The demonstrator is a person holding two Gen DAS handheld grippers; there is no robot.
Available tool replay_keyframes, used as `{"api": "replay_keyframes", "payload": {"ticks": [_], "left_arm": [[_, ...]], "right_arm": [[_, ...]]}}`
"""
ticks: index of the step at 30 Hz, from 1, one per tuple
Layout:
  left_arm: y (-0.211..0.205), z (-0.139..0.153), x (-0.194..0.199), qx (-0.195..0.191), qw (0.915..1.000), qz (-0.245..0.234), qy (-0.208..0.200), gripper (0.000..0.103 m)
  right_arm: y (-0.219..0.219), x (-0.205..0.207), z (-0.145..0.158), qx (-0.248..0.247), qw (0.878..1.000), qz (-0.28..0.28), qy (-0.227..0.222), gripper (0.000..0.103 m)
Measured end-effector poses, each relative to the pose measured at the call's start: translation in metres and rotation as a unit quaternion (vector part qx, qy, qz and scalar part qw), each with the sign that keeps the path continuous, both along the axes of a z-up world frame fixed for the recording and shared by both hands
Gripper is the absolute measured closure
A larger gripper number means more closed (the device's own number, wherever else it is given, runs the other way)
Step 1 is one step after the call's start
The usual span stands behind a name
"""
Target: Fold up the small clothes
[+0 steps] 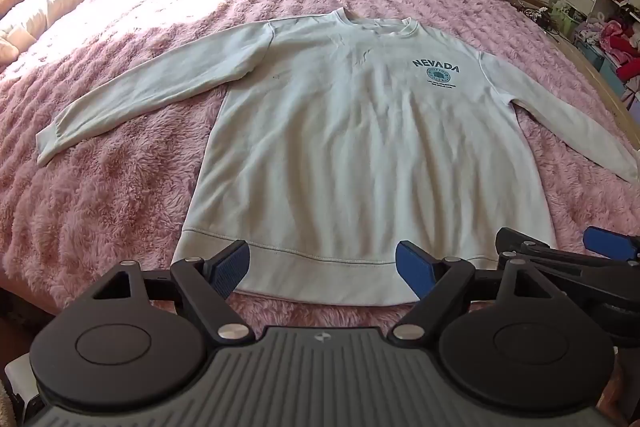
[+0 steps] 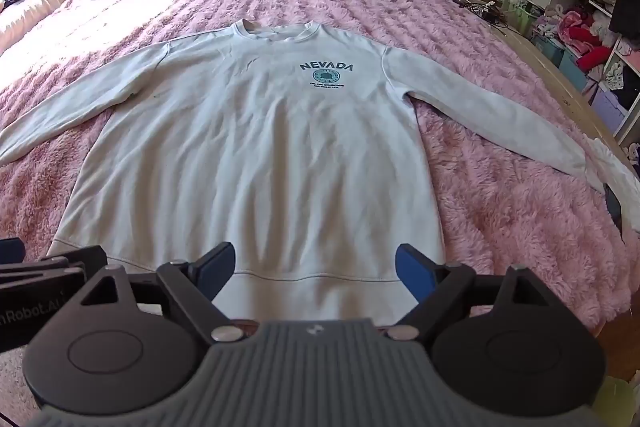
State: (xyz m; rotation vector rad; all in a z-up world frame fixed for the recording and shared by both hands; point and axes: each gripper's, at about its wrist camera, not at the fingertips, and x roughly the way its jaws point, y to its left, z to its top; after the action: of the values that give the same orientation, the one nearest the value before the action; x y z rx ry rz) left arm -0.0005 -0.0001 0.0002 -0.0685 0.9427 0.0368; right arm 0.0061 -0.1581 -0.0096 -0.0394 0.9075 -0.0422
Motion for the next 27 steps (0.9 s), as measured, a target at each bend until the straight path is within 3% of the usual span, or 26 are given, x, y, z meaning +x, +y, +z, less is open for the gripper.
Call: {"api": "replay_keyframes", "payload": {"ticks": [27], "left_arm": [[-0.0037, -0.0063, 0.0024, 0.004, 0.9997, -0.006, 0.025, 0.006]], "right_arm": [[0.0003, -0.0014, 0.0003, -0.002, 1.000, 0.002, 0.002, 0.020]]}}
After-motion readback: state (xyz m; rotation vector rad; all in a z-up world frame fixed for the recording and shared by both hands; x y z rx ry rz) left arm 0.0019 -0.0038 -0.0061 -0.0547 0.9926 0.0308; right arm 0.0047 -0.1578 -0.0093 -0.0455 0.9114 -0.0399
